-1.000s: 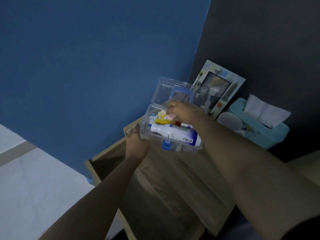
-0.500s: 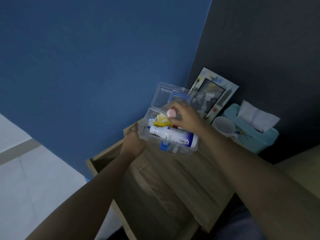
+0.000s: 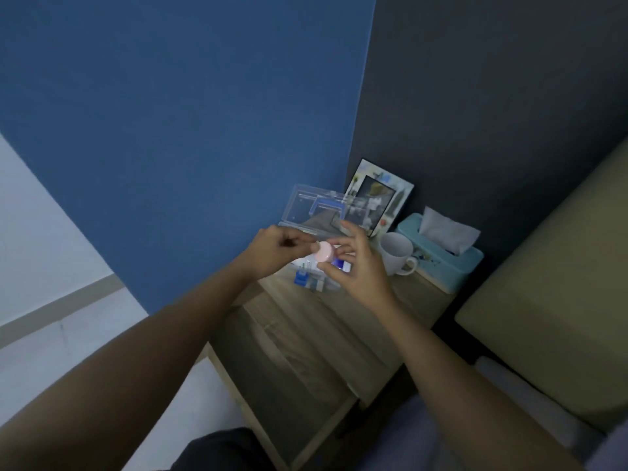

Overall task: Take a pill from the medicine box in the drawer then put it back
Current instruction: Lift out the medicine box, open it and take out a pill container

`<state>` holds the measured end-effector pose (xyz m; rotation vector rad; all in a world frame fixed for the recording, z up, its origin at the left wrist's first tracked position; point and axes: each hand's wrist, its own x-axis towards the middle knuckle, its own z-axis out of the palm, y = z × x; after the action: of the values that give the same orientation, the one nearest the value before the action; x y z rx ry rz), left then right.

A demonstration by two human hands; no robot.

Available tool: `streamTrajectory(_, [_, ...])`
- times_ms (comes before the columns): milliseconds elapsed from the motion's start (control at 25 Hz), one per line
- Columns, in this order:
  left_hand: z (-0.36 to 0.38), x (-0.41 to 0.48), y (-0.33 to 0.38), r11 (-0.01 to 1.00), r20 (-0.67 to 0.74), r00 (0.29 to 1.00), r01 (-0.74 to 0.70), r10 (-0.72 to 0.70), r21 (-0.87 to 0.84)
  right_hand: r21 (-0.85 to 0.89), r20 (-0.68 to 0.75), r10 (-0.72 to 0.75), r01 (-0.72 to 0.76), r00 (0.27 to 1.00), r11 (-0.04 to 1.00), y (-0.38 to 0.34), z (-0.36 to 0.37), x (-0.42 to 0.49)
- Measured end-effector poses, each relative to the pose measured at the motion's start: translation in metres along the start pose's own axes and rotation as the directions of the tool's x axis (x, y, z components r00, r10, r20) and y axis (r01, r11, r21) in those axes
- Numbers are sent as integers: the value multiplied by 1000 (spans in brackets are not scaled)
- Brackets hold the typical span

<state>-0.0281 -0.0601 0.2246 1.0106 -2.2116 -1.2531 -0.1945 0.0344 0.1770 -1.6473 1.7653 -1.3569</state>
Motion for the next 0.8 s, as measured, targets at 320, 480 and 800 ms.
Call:
streamTrajectory(320, [-1,-22,54,989,67,996,-72,64,128,-23,-12,-81,80,997,996,-41,-28,-17])
streamTrajectory(480, [-2,-25,63,987,61,996,-77,69,138,-268,49,-138,146,989,952,-45,-41,-18])
streamTrajectory(800, [1,-25,70,976,89,987,-148,135,161,-408,44,-230,228,972,884,-54,-53,-19])
